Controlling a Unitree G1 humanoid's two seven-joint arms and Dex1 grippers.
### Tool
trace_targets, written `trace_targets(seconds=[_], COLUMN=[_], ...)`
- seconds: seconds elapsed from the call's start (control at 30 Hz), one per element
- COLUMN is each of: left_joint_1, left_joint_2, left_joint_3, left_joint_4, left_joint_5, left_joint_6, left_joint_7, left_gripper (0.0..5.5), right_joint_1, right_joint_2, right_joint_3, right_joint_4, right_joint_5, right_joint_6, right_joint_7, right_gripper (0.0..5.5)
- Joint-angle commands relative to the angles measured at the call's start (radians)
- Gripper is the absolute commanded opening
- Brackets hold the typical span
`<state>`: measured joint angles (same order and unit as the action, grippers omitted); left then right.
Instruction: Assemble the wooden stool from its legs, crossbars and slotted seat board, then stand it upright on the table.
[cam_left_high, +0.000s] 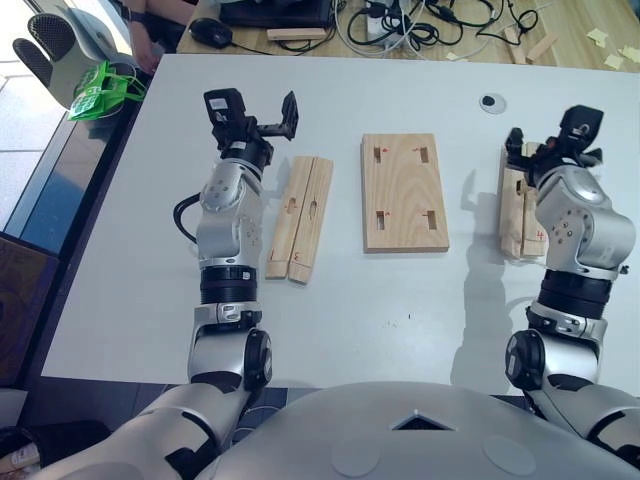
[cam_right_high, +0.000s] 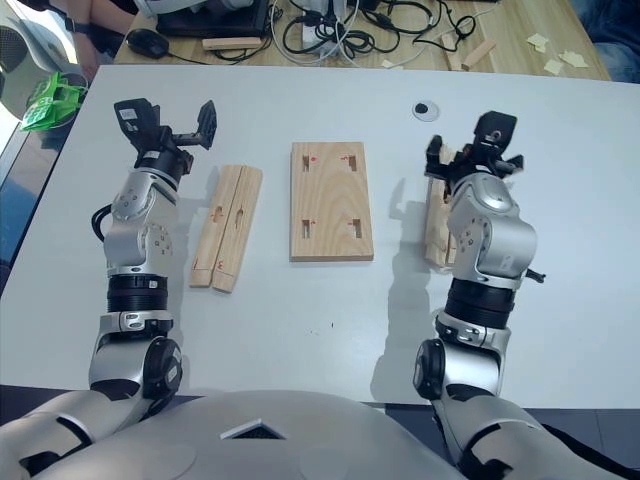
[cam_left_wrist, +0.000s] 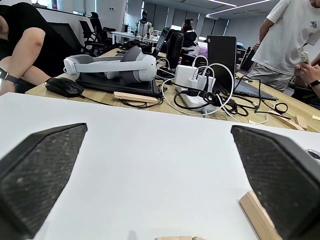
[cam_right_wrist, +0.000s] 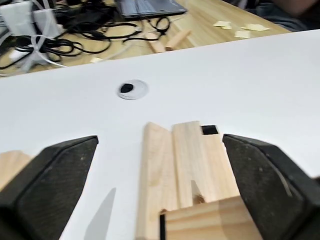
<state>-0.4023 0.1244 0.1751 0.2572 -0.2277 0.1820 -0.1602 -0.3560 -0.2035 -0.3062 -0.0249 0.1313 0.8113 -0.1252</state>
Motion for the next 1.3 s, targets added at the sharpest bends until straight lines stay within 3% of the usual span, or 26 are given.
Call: trace_targets(seconds=[0.03,0.5,1.13,1.3], left_joint_1=[-0.015,-0.023,-0.035,-0.036], left_joint_2=[-0.004,-0.013,-0.018,-0.019], left_joint_3=[0.000,0.003,0.003,0.004], left_joint_4=[-0.003,0.004,0.018,0.021], left_joint_5=[-0.003,-0.005,-0.005,-0.008], left_joint_6=[-0.002,-0.010,-0.011,-0.012], left_joint_7=[0.005,0.006,0.005,0.004], left_gripper=[5.40,5.40,5.40,5.40], right_joint_1=[0.015,-0.175,-0.173,-0.172], right_joint_2=[-0.022,-0.034,0.009,0.023], right_joint_3=[-0.007,0.001,-0.053,-0.056], right_joint_4=[0.056,0.430,0.492,0.462], right_joint_5=[-0.034,0.016,0.103,0.111], right_joint_6=[-0.025,-0.045,0.016,0.020], right_joint_7=[-0.019,0.076,0.108,0.099], right_gripper=[4.61,4.61,1.39,1.17])
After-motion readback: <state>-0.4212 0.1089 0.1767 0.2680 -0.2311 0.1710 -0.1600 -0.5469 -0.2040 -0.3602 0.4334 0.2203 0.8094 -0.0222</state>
